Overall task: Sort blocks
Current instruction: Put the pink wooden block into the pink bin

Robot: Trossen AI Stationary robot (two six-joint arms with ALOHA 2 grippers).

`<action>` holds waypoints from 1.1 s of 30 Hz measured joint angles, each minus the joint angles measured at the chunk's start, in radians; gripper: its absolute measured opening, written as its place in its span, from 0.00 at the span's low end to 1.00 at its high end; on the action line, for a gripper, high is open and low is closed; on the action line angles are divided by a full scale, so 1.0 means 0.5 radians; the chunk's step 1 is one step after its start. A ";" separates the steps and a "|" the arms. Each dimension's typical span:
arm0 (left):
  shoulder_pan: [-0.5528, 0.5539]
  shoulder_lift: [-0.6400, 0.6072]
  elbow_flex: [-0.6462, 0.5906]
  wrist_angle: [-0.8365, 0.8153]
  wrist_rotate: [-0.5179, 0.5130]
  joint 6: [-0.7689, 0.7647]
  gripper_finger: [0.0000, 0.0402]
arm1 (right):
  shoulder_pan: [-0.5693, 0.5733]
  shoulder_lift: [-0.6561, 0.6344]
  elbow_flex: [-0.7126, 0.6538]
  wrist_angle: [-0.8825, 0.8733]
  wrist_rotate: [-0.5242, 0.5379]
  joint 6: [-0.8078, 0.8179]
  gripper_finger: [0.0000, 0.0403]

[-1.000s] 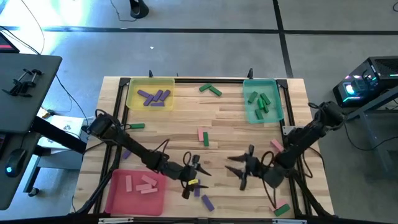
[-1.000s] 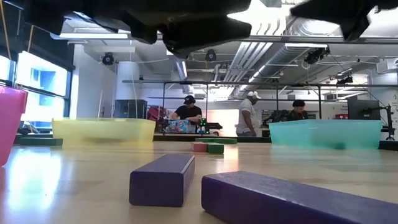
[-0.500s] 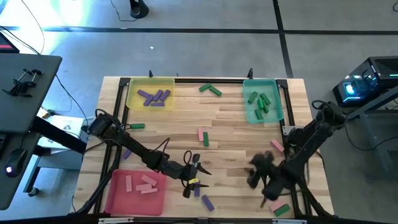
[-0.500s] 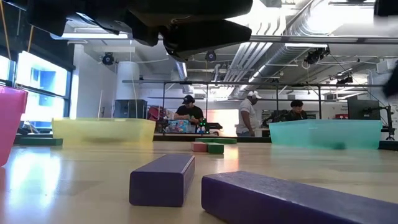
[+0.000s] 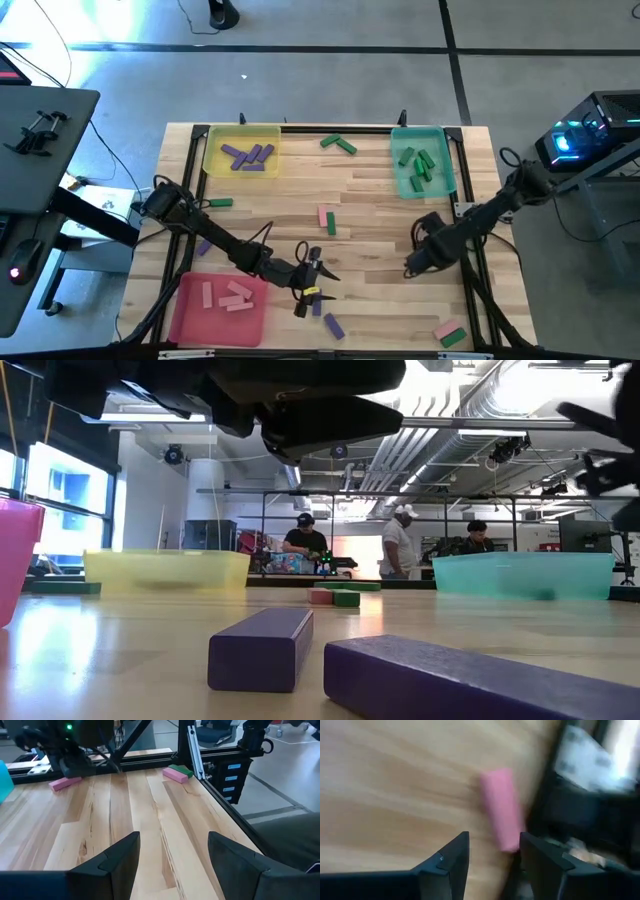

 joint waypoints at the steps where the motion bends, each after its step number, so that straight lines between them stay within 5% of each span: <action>1: 0.000 0.000 0.000 -0.004 0.000 0.000 0.55 | -0.026 -0.004 0.005 0.015 0.051 -0.078 0.40; 9: 0.000 0.001 0.000 -0.021 -0.011 -0.004 0.55 | -0.359 -0.011 -0.021 0.003 0.079 -0.391 0.37; 19: 0.006 0.001 0.000 -0.021 -0.014 0.019 0.55 | -0.557 0.143 -0.021 0.015 -0.035 -0.763 0.02; 33: 0.015 0.001 0.000 -0.021 -0.014 0.017 0.55 | -0.622 0.574 -0.010 0.139 -0.036 -1.070 0.00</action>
